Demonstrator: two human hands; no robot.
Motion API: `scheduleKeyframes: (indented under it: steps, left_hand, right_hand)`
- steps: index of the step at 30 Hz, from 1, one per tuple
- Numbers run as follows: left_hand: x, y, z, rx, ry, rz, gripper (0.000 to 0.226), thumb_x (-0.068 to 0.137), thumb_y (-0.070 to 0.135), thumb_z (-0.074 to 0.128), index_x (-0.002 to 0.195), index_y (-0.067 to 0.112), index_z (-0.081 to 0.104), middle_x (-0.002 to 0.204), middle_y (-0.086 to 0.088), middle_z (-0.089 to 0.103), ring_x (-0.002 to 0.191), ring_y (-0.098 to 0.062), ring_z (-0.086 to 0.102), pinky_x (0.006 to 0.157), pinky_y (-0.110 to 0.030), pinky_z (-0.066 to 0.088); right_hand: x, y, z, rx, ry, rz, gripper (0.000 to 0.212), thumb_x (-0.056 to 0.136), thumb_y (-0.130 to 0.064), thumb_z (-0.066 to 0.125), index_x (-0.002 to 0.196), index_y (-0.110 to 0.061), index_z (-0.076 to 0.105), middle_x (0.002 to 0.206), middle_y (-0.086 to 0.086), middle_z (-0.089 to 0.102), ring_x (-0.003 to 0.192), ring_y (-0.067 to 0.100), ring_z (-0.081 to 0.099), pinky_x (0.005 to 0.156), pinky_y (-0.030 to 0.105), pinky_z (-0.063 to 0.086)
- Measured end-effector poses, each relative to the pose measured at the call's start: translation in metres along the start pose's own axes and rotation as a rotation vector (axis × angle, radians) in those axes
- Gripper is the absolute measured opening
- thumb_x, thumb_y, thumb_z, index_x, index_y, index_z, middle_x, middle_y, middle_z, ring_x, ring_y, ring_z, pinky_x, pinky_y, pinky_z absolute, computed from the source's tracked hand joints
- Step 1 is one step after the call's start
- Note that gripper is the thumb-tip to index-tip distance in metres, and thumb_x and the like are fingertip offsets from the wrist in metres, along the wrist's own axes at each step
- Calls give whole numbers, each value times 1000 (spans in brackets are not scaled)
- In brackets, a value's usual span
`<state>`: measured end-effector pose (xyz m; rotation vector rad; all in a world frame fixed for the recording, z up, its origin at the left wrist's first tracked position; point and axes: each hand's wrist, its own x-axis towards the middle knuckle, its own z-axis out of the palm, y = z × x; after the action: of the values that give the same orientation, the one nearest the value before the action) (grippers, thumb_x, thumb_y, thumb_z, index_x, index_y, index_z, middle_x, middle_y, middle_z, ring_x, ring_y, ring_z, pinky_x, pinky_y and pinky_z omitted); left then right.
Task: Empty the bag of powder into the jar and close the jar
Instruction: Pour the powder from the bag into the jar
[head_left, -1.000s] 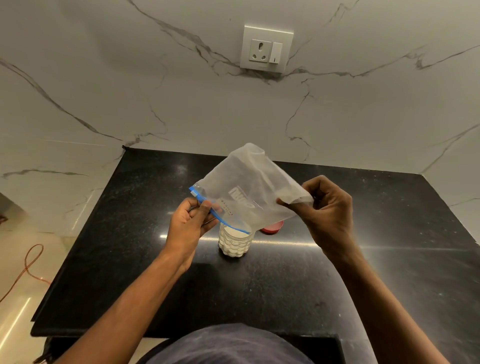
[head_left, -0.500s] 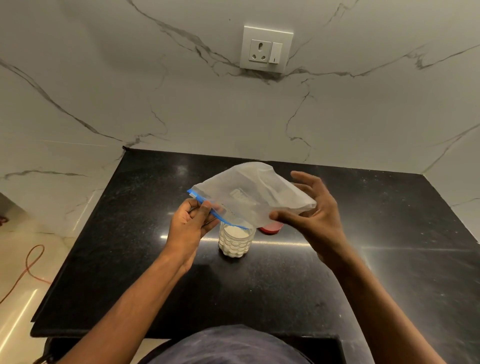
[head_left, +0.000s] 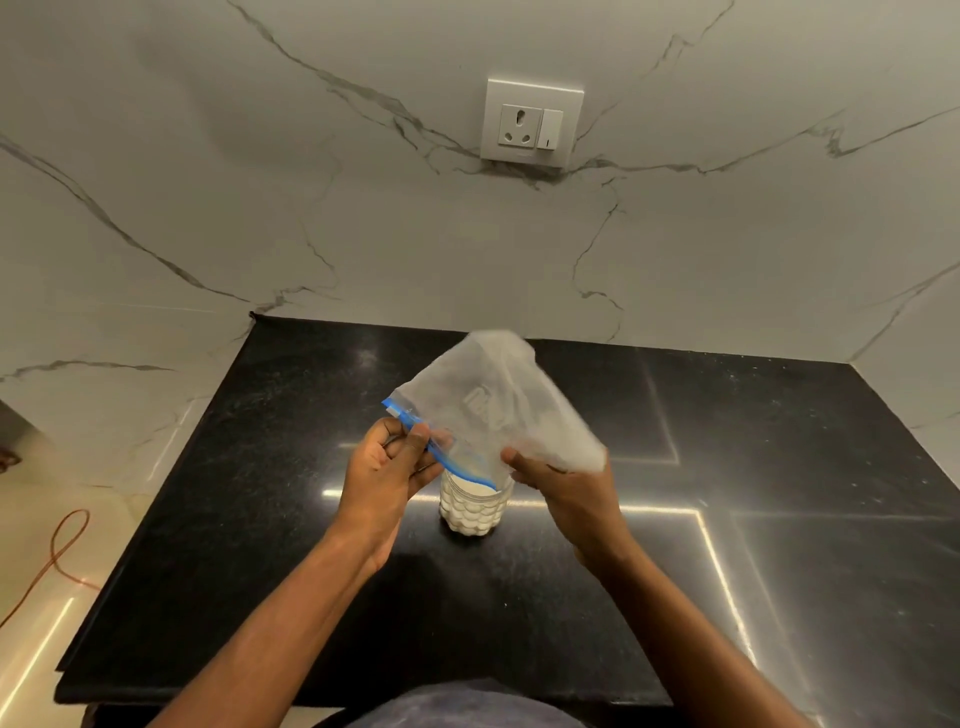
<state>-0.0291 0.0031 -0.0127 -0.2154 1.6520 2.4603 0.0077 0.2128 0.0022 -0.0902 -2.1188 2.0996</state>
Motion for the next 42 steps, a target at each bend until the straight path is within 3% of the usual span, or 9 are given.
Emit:
scheduleKeyframes:
  steps: [9,13,17,21,24,27,34,39,42]
  left_hand:
    - [-4,2,-6,1,51,43,14,106,15,61,119,12,67,110,-8,83,106,-20,80,89,-30,66]
    - [-6,-1,-2,-4,83,46,15,106,13,62,119,11,68,109,-9,83,106,-22,80,89,-31,66]
    - [-10,-7,12,158,44,83,9,105,13,65,113,13,69,96,2,84,86,-12,81,74,-29,68]
    - [-9,-4,11,115,87,85,6,106,9,63,111,10,67,89,2,84,84,-10,81,75,-28,67]
    - [-8,2,3,67,136,74,15,106,14,63,117,6,66,97,-2,85,98,-18,81,85,-30,66]
    - [-12,3,5,65,125,70,16,106,15,63,120,8,67,102,-3,84,104,-19,80,85,-27,66]
    - [-17,5,8,95,91,106,15,106,18,63,120,18,67,106,-1,84,105,-12,79,87,-27,65]
    - [-19,6,11,63,59,111,33,91,33,72,119,16,67,107,-1,84,105,-13,79,85,-25,65]
    - [-20,5,16,64,41,110,42,81,40,74,116,16,68,104,-2,84,104,-14,80,86,-26,65]
  right_hand:
    - [5,2,-16,-54,76,-50,37,92,-3,76,111,-34,71,104,-15,81,102,16,77,77,21,62]
    - [-1,-4,-23,63,50,-107,14,85,-19,76,98,-23,79,95,5,81,88,24,79,72,36,66]
    - [-2,-1,-14,-120,-59,-151,19,89,-5,76,106,3,72,102,21,77,93,38,77,81,51,65]
    - [3,0,-20,-115,30,-123,14,92,-2,74,106,-8,74,103,15,78,95,30,77,80,49,65]
    - [8,1,-23,-40,101,28,24,94,-9,73,111,-25,73,112,6,80,102,21,78,82,36,65]
    - [10,4,-24,-17,92,114,25,93,-7,77,116,-17,74,110,4,81,105,29,77,86,37,64]
    - [14,-44,-48,-89,168,-160,87,65,-19,96,141,-24,54,132,-1,66,120,15,68,91,31,61]
    - [17,-69,-51,-604,47,-613,53,79,-37,88,126,-22,70,130,-7,64,122,14,63,100,26,53]
    - [18,-63,-38,-603,20,-593,22,86,-23,83,103,-10,78,106,-2,73,95,19,70,80,35,60]
